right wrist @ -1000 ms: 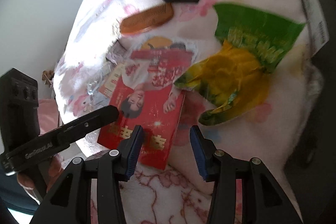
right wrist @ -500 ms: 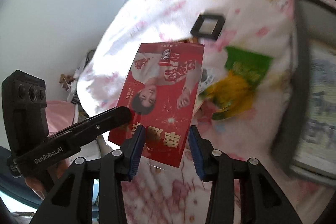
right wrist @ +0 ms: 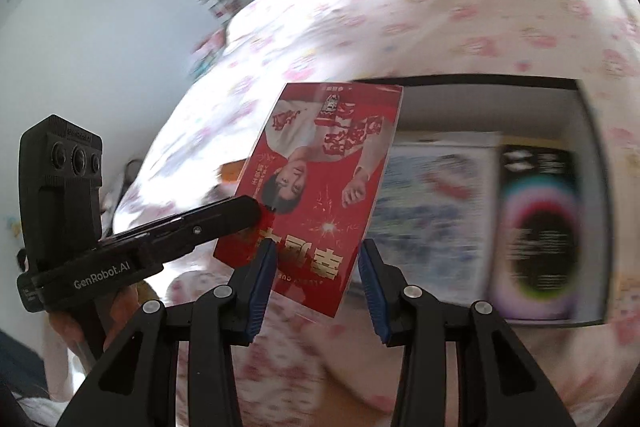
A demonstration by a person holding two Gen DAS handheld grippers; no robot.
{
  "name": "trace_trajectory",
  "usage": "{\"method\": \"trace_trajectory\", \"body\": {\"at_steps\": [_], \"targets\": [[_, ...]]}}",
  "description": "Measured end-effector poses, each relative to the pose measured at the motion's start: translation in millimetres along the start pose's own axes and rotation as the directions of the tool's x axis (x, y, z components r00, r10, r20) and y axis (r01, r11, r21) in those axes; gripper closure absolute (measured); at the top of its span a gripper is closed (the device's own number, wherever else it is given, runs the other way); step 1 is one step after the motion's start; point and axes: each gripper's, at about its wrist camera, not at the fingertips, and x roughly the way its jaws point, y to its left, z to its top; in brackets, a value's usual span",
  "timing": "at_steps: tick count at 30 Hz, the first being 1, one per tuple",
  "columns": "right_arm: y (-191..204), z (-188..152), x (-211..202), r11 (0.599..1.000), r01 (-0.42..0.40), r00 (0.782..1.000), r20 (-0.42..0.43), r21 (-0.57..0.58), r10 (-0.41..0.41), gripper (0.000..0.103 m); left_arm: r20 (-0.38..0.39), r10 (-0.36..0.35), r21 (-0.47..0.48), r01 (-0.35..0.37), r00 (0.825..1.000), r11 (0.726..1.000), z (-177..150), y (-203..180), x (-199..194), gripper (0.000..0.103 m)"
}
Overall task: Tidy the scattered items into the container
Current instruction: 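Lift the red booklet and carry it over the black box, then lower the red booklet into the black box and open the left tool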
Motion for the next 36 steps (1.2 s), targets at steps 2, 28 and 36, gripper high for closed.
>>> {"method": "trace_trajectory", "body": {"at_steps": [2, 28, 36], "targets": [[-21.1, 5.1, -10.0, 1.000, 0.018, 1.000, 0.006, 0.025, -0.018, 0.065, -0.010, -0.002, 0.022, 0.002, 1.000, 1.000, 6.5, -16.9, 25.4, 0.088], [-147.3, 5.3, 25.0, 0.943, 0.325, 0.945, -0.072, 0.070, -0.320, 0.065, -0.305, 0.022, -0.059, -0.042, 0.952, 0.997, -20.6, -30.1, 183.5, 0.082], [-155.1, 7.8, 11.6, 0.941, 0.313, 0.949, -0.016, 0.127, -0.314, 0.065, -0.299, 0.068, -0.032, -0.081, 0.952, 0.996, -14.7, -35.6, 171.2, 0.083]]}}
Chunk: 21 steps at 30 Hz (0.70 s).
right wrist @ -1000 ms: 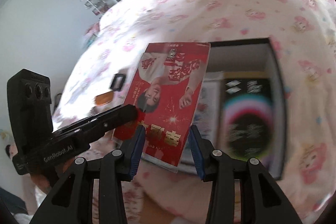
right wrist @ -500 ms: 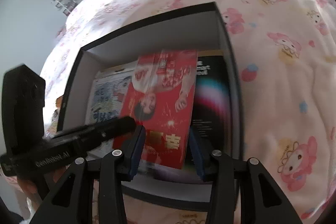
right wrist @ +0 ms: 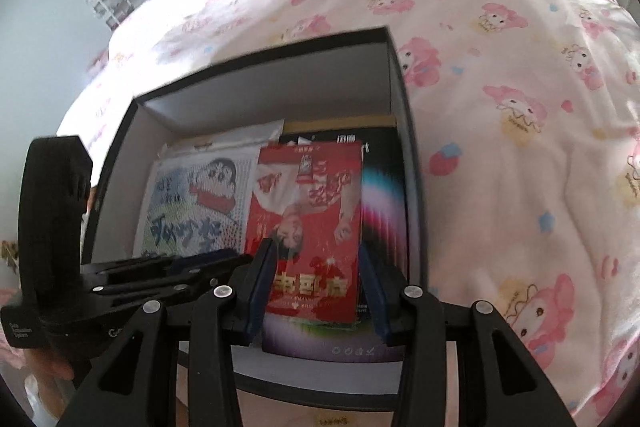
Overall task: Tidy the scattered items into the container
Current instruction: 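Lower the red booklet into the black box and open the left tool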
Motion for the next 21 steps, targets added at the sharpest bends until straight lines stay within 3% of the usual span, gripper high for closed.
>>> {"method": "trace_trajectory", "body": {"at_steps": [3, 5, 6, 12, 16, 21], "targets": [[-4.9, 1.2, -7.8, 1.000, -0.010, 1.000, 0.025, 0.023, 0.009, 0.065, 0.045, 0.066, -0.056, -0.064, 0.997, 0.996, 6.6, 7.4, -11.2, 0.083], [-6.2, 3.5, -8.3, 0.999, -0.006, 0.999, 0.035, 0.033, 0.005, 0.065, 0.030, 0.161, -0.060, -0.159, 0.986, 0.985, 10.6, 8.2, -8.1, 0.083], [-7.0, 4.4, -8.3, 0.999, 0.001, 0.999, 0.039, 0.039, -0.003, 0.065, 0.018, 0.175, -0.061, -0.174, 0.984, 0.983, 11.2, 7.7, -5.5, 0.083], [-6.0, 4.4, -7.2, 0.999, 0.010, 0.999, 0.036, 0.039, -0.011, 0.065, -0.037, 0.147, -0.013, -0.148, 0.988, 0.989, 12.1, -12.5, 15.7, 0.083], [-3.6, 3.5, -4.5, 1.000, 0.009, 1.000, 0.023, 0.026, -0.010, 0.065, -0.112, 0.047, 0.046, -0.042, 0.993, 0.998, 4.9, -30.1, 24.5, 0.083], [-1.6, 12.1, -5.2, 1.000, -0.022, 1.000, 0.020, 0.010, 0.022, 0.065, -0.047, 0.065, 0.027, -0.063, 0.997, 0.998, 23.6, -18.7, 6.2, 0.085]]}}
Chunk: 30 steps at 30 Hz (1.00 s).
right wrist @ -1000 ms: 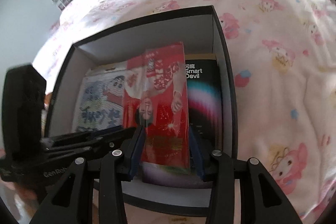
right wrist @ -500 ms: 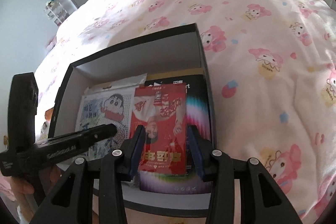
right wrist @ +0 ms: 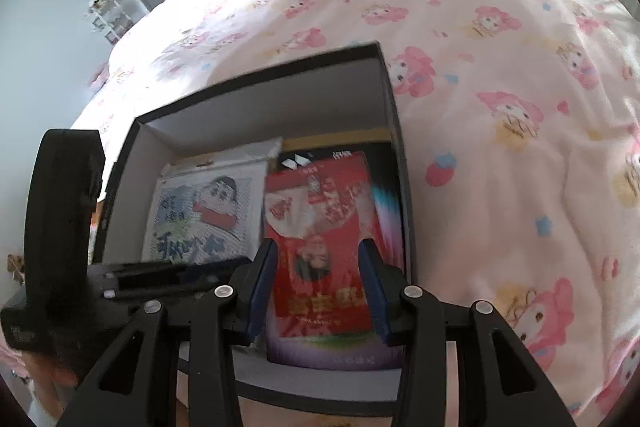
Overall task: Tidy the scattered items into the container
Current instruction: 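Lower the red booklet into the black box and open the left tool, then withdraw the left tool from the black box toward the sticker card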
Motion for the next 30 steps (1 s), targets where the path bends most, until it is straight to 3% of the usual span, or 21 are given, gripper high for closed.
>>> {"method": "trace_trajectory", "body": {"at_steps": [4, 7, 9, 17, 22, 25, 30], "targets": [[18.3, 33.6, 0.0, 0.994, -0.006, 1.000, 0.018, -0.105, 0.008, 0.065, 0.063, 0.001, -0.034, 0.001, 0.998, 0.999, 28.2, 6.7, -5.3, 0.085], [24.1, 54.9, 7.3, 0.983, 0.081, 0.996, 0.039, -0.164, -0.076, 0.065, 0.071, -0.012, -0.028, 0.014, 0.997, 1.000, 42.7, 0.1, 2.1, 0.089], [18.7, 64.7, 10.1, 0.980, 0.139, 0.989, 0.068, -0.143, -0.130, 0.065, 0.061, -0.043, -0.026, 0.045, 0.997, 0.999, 39.7, 1.5, 7.8, 0.089], [-23.3, 61.7, -3.3, 0.995, 0.102, 0.989, 0.103, 0.007, -0.103, 0.065, 0.030, -0.013, 0.006, 0.013, 0.999, 1.000, 72.8, -16.4, 39.0, 0.089], [-34.2, 58.5, -2.9, 0.995, 0.092, 0.992, 0.082, 0.044, -0.095, 0.064, -0.086, -0.094, 0.033, 0.098, 0.992, 0.995, 55.7, -29.3, 48.5, 0.089], [-37.3, 56.3, -2.4, 0.994, 0.097, 0.992, 0.069, 0.059, -0.101, 0.064, -0.063, -0.083, 0.082, 0.088, 0.995, 0.993, 48.2, -34.8, 38.7, 0.089], [-30.8, 47.6, -10.3, 0.995, 0.095, 0.991, 0.087, 0.037, -0.098, 0.065, 0.017, -0.074, 0.018, 0.073, 0.997, 0.997, 36.1, -14.0, 11.3, 0.089]]}}
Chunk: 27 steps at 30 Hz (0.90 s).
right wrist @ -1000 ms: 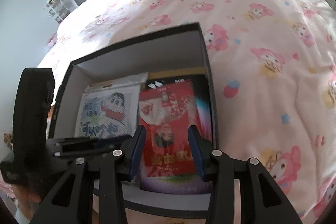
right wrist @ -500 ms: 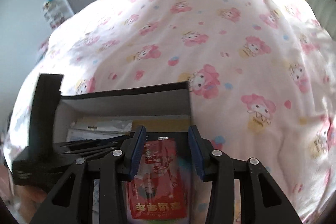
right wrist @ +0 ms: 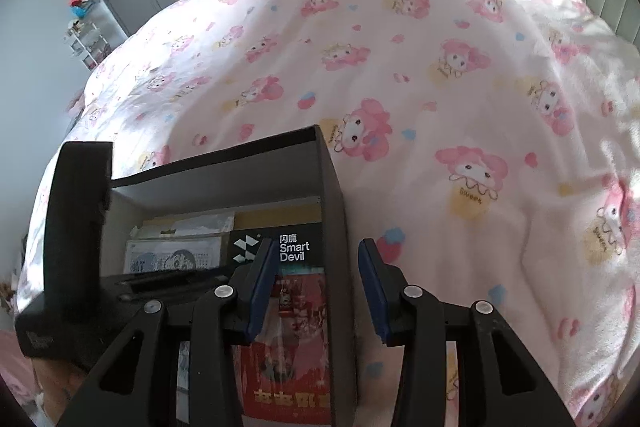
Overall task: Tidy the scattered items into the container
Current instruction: 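Withdraw the left tool from the black box toward the sticker card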
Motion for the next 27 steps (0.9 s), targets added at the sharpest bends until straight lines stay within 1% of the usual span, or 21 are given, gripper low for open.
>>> {"method": "trace_trajectory", "body": {"at_steps": [3, 6, 9, 11, 14, 16, 20, 22, 23, 27], "targets": [[8.8, -7.0, -9.3, 1.000, -0.017, 1.000, 0.026, -0.021, 0.018, 0.065, 0.032, -0.027, -0.014, 0.027, 0.999, 1.000, -21.2, 8.1, -22.2, 0.089], [18.0, -21.7, -15.5, 0.999, -0.047, 0.999, 0.023, -0.020, 0.047, 0.065, 0.080, 0.003, 0.017, -0.005, 0.997, 1.000, -44.1, 5.1, -46.3, 0.089], [31.4, -39.3, -24.5, 0.997, -0.076, 0.997, 0.012, -0.022, 0.076, 0.065, 0.132, 0.006, 0.052, -0.013, 0.991, 0.999, -66.4, -3.6, -73.7, 0.088], [44.5, -48.5, -36.8, 0.996, -0.078, 0.996, 0.027, -0.043, 0.079, 0.065, 0.164, 0.038, 0.067, -0.049, 0.986, 0.997, -77.4, -8.6, -87.2, 0.087], [60.2, -61.4, -61.4, 0.995, -0.043, 0.995, 0.083, -0.087, 0.051, 0.065, 0.199, 0.092, 0.107, -0.115, 0.976, 0.988, -99.1, -16.2, -108.9, 0.087], [67.1, -68.9, -74.2, 0.994, -0.056, 0.993, 0.098, -0.091, 0.065, 0.065, 0.222, 0.102, 0.124, -0.131, 0.970, 0.984, -111.9, -17.3, -124.1, 0.087], [83.9, -87.4, -98.9, 0.990, -0.115, 0.987, 0.106, -0.085, 0.124, 0.065, 0.250, 0.088, 0.141, -0.126, 0.964, 0.982, -139.4, -13.4, -150.5, 0.087], [96.5, -96.8, -109.3, 0.988, -0.116, 0.986, 0.105, -0.106, 0.127, 0.065, 0.263, 0.095, 0.138, -0.135, 0.960, 0.981, -154.8, -8.3, -164.2, 0.087], [102.3, -101.0, -113.7, 0.987, -0.110, 0.987, 0.106, -0.116, 0.123, 0.064, 0.266, 0.101, 0.132, -0.140, 0.959, 0.981, -151.9, -8.7, -162.6, 0.087], [129.3, -119.6, -123.7, 0.982, -0.102, 0.989, 0.092, -0.156, 0.117, 0.064, 0.268, 0.121, 0.116, -0.157, 0.956, 0.981, -169.3, 5.5, -174.4, 0.087]]}}
